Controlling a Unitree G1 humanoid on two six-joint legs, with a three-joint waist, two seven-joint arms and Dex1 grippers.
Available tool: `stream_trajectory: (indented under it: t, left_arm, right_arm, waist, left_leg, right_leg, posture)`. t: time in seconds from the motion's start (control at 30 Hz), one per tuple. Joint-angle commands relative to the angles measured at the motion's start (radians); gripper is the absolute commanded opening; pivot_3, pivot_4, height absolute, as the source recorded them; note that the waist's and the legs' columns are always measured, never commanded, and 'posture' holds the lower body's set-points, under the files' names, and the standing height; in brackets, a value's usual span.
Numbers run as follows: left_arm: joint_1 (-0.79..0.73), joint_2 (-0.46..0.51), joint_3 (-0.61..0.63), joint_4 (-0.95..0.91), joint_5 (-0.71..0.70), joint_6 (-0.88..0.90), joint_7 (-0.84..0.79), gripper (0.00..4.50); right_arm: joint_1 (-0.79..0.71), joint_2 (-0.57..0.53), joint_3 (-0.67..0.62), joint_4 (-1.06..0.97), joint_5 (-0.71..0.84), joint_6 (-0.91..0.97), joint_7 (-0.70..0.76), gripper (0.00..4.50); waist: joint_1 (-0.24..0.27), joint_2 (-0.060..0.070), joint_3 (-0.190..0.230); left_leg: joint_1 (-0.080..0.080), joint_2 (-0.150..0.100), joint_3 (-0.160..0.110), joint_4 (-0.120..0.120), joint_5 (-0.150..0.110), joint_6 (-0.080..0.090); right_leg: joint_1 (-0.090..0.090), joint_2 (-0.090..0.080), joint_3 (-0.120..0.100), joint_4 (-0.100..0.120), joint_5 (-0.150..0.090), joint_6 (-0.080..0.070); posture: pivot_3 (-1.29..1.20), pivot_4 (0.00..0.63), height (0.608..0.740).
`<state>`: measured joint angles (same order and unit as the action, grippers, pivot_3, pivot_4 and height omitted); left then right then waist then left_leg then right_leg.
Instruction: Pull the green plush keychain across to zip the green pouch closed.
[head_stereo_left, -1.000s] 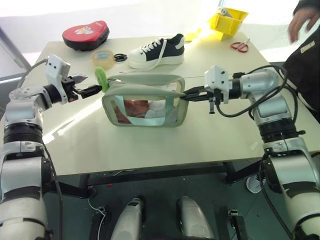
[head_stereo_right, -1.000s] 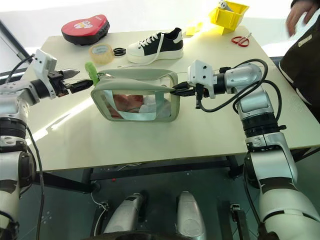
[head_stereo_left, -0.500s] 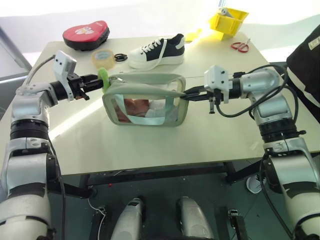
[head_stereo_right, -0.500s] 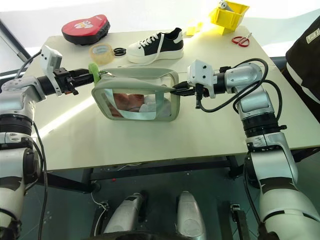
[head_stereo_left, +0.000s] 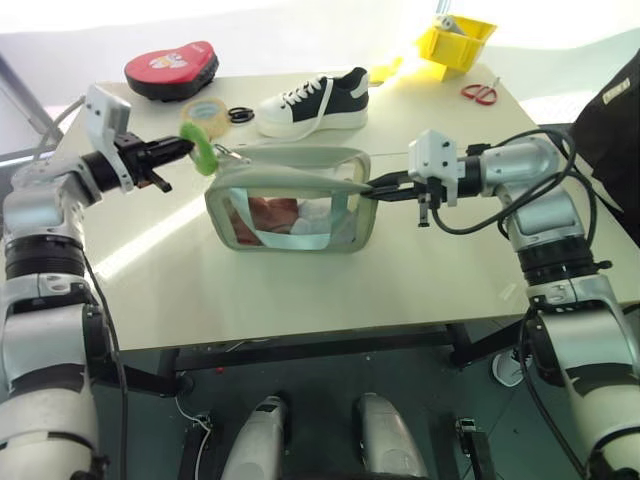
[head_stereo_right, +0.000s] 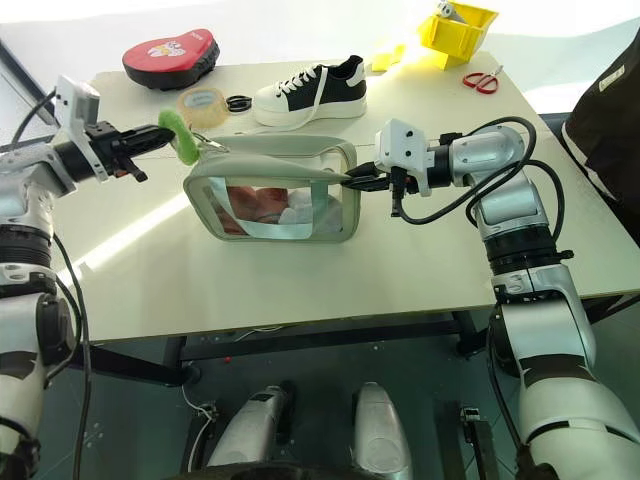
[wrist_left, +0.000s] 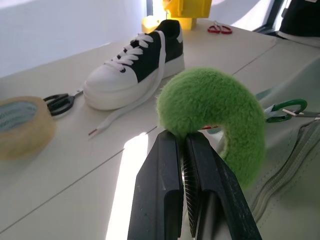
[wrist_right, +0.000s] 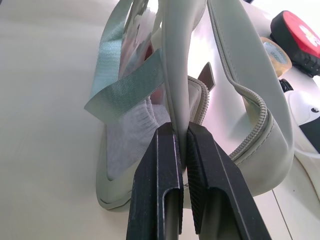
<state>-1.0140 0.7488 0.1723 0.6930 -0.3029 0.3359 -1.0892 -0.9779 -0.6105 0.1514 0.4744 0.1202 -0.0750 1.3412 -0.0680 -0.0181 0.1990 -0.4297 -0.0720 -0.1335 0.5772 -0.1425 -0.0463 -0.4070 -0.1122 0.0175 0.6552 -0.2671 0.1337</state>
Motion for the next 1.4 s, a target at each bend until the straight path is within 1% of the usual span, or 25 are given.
stream_trajectory:
  t: [0.03, 0.17, 0.27, 0.4, 0.47, 0.5, 0.53, 0.63, 0.7, 0.77, 0.87, 0.93, 1.0, 1.1, 1.17, 1.27, 1.4]
  left_arm:
    - [-0.052, -0.001, -0.021, -0.178, -0.028, 0.014, -0.025, 0.07]
    - [-0.043, -0.038, -0.102, -0.3, 0.022, -0.035, -0.035, 0.07]
    - [-0.026, -0.04, -0.171, -0.352, 0.075, -0.083, -0.05, 0.07]
    - [0.024, -0.005, -0.27, -0.347, 0.201, -0.236, -0.061, 0.07]
    - [0.028, -0.008, -0.27, -0.327, 0.206, -0.262, -0.06, 0.07]
    - [0.022, -0.014, -0.259, -0.317, 0.194, -0.257, -0.055, 0.7]
    - [0.012, -0.015, -0.248, -0.308, 0.184, -0.251, -0.055, 1.04]
    - [-0.013, -0.003, -0.223, -0.292, 0.173, -0.238, -0.047, 2.49]
    - [-0.035, 0.014, -0.205, -0.274, 0.177, -0.231, -0.03, 3.57]
    - [-0.055, 0.045, -0.186, -0.255, 0.175, -0.212, -0.025, 4.45]
    - [-0.056, 0.088, -0.157, -0.261, 0.155, -0.171, -0.039, 4.45]
    - [-0.018, 0.127, -0.126, -0.317, 0.116, -0.09, -0.064, 4.45]
    - [0.052, 0.171, -0.106, -0.397, 0.085, -0.026, -0.092, 4.45]
    - [0.2, 0.232, -0.057, -0.575, -0.001, 0.114, -0.13, 4.45]
    - [0.297, 0.259, -0.035, -0.677, -0.032, 0.167, -0.134, 4.45]
    - [0.387, 0.258, -0.03, -0.748, -0.03, 0.174, -0.098, 4.45]
    - [0.417, 0.215, -0.07, -0.741, 0.015, 0.123, -0.032, 4.45]
  right_arm:
    - [-0.03, -0.009, -0.011, -0.01, -0.002, -0.017, -0.003, 0.0]
    - [-0.029, -0.007, -0.01, -0.008, -0.004, -0.02, -0.005, 0.0]
    - [-0.029, -0.007, -0.011, -0.008, -0.005, -0.021, -0.007, 0.0]
    - [-0.028, -0.006, -0.011, -0.012, -0.006, -0.019, -0.01, 0.0]
    - [-0.025, -0.005, -0.012, -0.014, -0.006, -0.019, -0.011, 0.0]
    - [-0.024, -0.005, -0.012, -0.016, -0.006, -0.017, -0.012, 0.0]
    - [-0.022, -0.005, -0.013, -0.018, -0.006, -0.017, -0.012, 0.0]
    - [-0.02, -0.006, -0.012, -0.018, -0.006, -0.017, -0.012, 0.0]
    - [-0.023, -0.006, -0.012, -0.014, -0.007, -0.019, -0.013, 0.0]
    - [-0.023, -0.006, -0.012, -0.013, -0.007, -0.02, -0.012, 0.0]
    - [-0.024, -0.006, -0.012, -0.014, -0.007, -0.021, -0.01, 0.0]
    - [-0.025, -0.008, -0.012, -0.011, -0.007, -0.021, -0.008, 0.0]
    - [-0.026, -0.01, -0.013, -0.009, -0.008, -0.023, -0.007, 0.0]
    - [-0.028, -0.012, -0.013, -0.011, -0.005, -0.021, -0.003, 0.0]
    - [-0.03, -0.012, -0.013, -0.009, -0.004, -0.023, 0.001, 0.0]
    - [-0.036, -0.008, -0.01, 0.0, -0.005, -0.026, 0.004, 0.0]
    - [-0.043, 0.002, -0.003, 0.009, -0.007, -0.032, 0.009, 0.0]
  waist:
    - [0.0, 0.0, 0.0]
    - [0.001, 0.0, 0.0]
    - [-0.002, 0.0, 0.0]
    - [-0.003, 0.0, 0.0]
    - [-0.001, 0.0, 0.0]
    - [0.0, 0.0, 0.0]
    - [0.0, 0.0, 0.0]
    - [-0.001, 0.0, 0.0]
    - [-0.001, 0.0, 0.0]
    - [-0.002, 0.0, 0.0]
    - [-0.003, 0.0, 0.0]
    - [-0.003, 0.0, 0.0]
    - [-0.004, 0.0, 0.0]
    - [-0.002, 0.0, 0.0]
    - [-0.002, 0.0, 0.0]
    - [0.001, 0.0, 0.0]
    - [0.001, 0.0, 0.0]
  left_leg:
    - [0.0, 0.0, 0.0, 0.0, 0.0, 0.0]
    - [0.0, 0.0, 0.0, 0.0, 0.0, 0.0]
    - [0.0, 0.0, 0.0, 0.0, 0.0, 0.0]
    - [0.001, 0.0, 0.001, -0.001, 0.0, 0.0]
    - [0.001, 0.0, 0.001, -0.001, 0.0, 0.0]
    - [0.001, 0.0, 0.001, 0.0, 0.0, 0.0]
    - [0.001, 0.0, 0.0, 0.0, 0.0, 0.0]
    - [0.001, 0.0, 0.0, 0.0, 0.0, 0.0]
    - [0.001, 0.0, 0.0, 0.0, 0.0, 0.0]
    - [0.001, 0.0, 0.0, 0.0, 0.0, 0.0]
    - [0.001, 0.0, 0.0, -0.001, 0.0, 0.0]
    - [0.001, 0.0, 0.0, -0.001, 0.0, 0.0]
    - [0.001, 0.0, 0.001, -0.001, 0.0, 0.0]
    - [0.001, 0.001, 0.0, -0.001, 0.0, 0.0]
    - [0.001, 0.001, 0.0, -0.001, 0.0, 0.0]
    - [0.001, 0.001, 0.0, -0.001, 0.0, 0.0]
    - [0.002, 0.001, 0.0, -0.001, 0.0, 0.0]
  right_leg:
    - [0.0, 0.0, 0.0, 0.0, 0.0, 0.0]
    - [0.001, 0.0, 0.0, 0.0, 0.0, 0.0]
    - [0.001, 0.0, 0.0, 0.0, 0.0, 0.0]
    - [0.0, 0.0, 0.0, 0.0, 0.0, 0.0]
    - [0.0, 0.0, 0.001, 0.0, 0.0, 0.0]
    - [0.0, 0.0, 0.001, 0.0, 0.0, 0.0]
    - [0.0, 0.0, 0.0, 0.0, 0.0, 0.0]
    - [0.0, 0.0, 0.0, 0.0, 0.0, 0.0]
    - [0.0, 0.0, 0.0, 0.0, 0.0, 0.0]
    - [0.0, 0.0, 0.0, 0.0, 0.0, 0.0]
    - [0.0, 0.0, 0.0, 0.0, 0.0, 0.0]
    - [0.0, 0.0, 0.0, 0.0, 0.0, 0.0]
    - [0.0, 0.0, 0.001, 0.0, 0.0, 0.0]
    - [0.0, 0.0, 0.001, 0.0, 0.0, 0.0]
    - [0.0, 0.0, 0.001, 0.0, 0.0, 0.0]
    - [0.0, 0.0, 0.001, 0.0, 0.0, 0.0]
    - [0.001, 0.0, 0.001, 0.0, 0.0, -0.001]
  posture:
    - [0.0, 0.15, 0.74]
    - [0.0, 0.15, 0.74]
    - [0.0, 0.15, 0.74]
    - [0.0, 0.15, 0.74]
    - [0.0, 0.15, 0.74]
    - [0.0, 0.15, 0.74]
    - [0.0, 0.15, 0.74]
    - [0.0, 0.15, 0.74]
    - [0.0, 0.15, 0.74]
    - [0.0, 0.15, 0.74]
    - [0.0, 0.15, 0.74]
    - [0.0, 0.15, 0.74]
    - [0.0, 0.15, 0.74]
    - [0.0, 0.15, 0.74]
    - [0.0, 0.15, 0.74]
    - [0.0, 0.15, 0.74]
    - [0.0, 0.15, 0.74]
